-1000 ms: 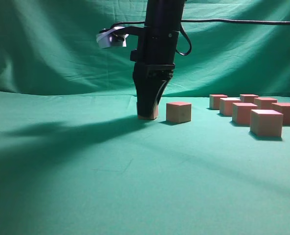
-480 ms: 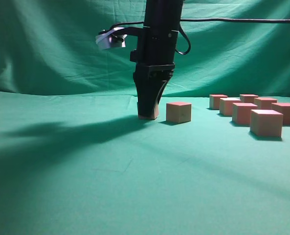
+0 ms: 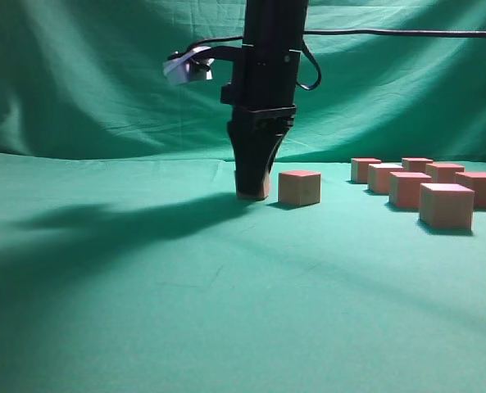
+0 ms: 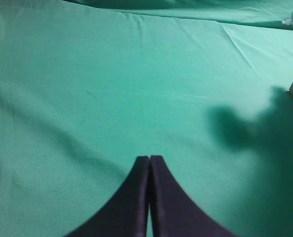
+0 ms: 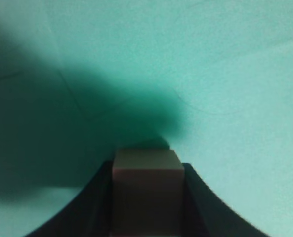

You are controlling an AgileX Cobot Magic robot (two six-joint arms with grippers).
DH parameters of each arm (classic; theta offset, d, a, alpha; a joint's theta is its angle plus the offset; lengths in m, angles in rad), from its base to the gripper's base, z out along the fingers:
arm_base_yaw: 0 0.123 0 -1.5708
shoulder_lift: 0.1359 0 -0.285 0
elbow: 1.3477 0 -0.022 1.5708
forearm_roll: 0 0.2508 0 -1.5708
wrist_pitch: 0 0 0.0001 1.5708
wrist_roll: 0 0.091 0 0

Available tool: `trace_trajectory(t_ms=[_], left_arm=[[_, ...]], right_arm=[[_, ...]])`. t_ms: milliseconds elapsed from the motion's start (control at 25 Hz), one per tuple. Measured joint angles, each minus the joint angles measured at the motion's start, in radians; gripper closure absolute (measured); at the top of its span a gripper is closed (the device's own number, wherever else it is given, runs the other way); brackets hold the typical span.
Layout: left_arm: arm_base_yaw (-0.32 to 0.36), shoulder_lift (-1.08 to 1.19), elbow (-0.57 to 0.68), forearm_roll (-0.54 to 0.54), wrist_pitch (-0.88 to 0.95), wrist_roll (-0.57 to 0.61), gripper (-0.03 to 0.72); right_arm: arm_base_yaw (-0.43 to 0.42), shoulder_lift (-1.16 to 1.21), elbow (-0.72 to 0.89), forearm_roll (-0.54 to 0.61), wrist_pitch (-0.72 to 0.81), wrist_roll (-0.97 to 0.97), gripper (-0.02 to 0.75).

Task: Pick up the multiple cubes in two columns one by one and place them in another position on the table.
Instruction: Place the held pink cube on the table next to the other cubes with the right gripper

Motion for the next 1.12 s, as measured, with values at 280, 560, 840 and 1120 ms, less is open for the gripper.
trace_trajectory(t_ms=[280,560,840,1120], left_arm=[[0.000,0.000,0.000,0.000,0.000,0.000,0.688],[0.000,0.000,0.000,0.000,0.000,0.000,0.688],[0.000,0.000,0.000,0.000,0.000,0.000,0.688],[0.000,0.000,0.000,0.000,0.000,0.000,0.688]], right_arm=[[0.000,0.000,-0.002,-0.010,0.006,-0.001,0.465],[0.000,0.002,-0.002,-0.004,0.013,-0.002,0.465],[0.000,-0.015,-0.007,-0.006,0.010,0.014,0.183],[0.000,-0.097,-0.114,0.037,0.041,0.072,0.158]])
